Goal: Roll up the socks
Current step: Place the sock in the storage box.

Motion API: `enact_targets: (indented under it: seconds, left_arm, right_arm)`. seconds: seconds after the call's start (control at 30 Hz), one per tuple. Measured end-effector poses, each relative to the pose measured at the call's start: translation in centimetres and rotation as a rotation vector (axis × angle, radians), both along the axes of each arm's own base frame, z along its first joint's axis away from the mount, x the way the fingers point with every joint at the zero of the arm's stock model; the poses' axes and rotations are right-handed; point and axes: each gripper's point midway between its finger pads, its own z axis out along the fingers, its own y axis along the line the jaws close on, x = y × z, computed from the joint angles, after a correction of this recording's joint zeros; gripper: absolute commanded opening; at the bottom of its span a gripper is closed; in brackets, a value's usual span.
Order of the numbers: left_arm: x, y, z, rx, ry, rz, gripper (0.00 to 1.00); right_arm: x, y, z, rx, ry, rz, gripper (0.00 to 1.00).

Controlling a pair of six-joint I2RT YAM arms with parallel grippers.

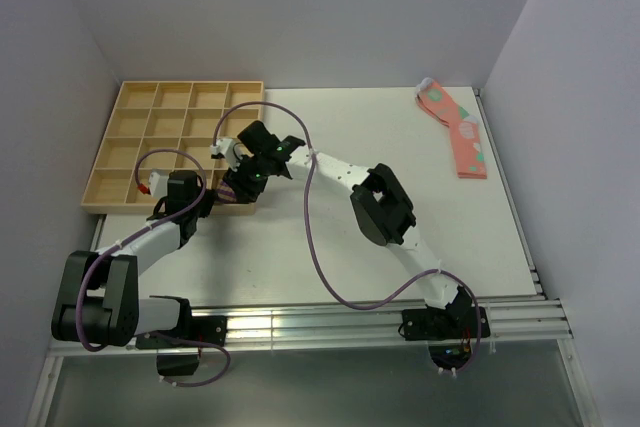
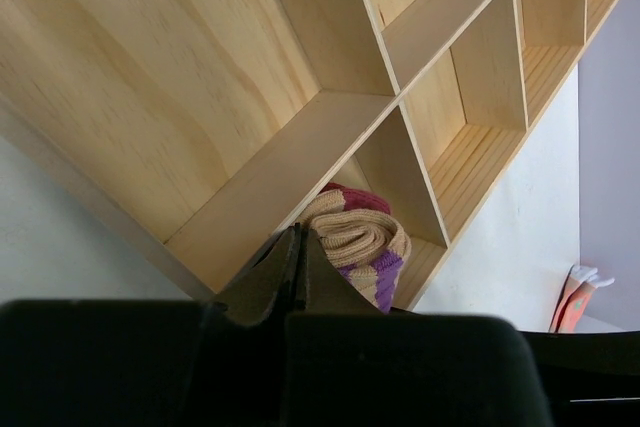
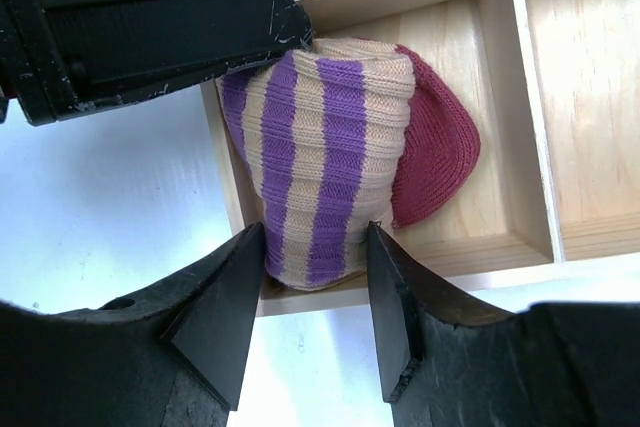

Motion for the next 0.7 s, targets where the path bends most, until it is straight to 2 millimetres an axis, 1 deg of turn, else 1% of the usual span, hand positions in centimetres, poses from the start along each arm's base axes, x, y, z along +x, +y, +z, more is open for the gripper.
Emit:
enact_targets:
  seconds: [0.23, 0.43, 0.7]
  left_arm:
    - [-0.1, 0.0, 0.1, 0.001, 0.001, 0.001, 0.0]
    - [-0.2, 0.1, 0.1, 0.003, 0.003, 0.001, 0.0]
    - [-0.2, 0.1, 0.3, 0.005, 0.0, 0.0, 0.0]
  right_arm:
    - [-0.1, -0.2, 0.5, 0.008, 0.025, -0.013, 0.59]
    - [0.0, -0.5, 1.1, 0.006, 0.065, -0.06, 0.6]
    - [2.5, -0.8, 1.5, 0.028, 0.047, -0.223, 0.6]
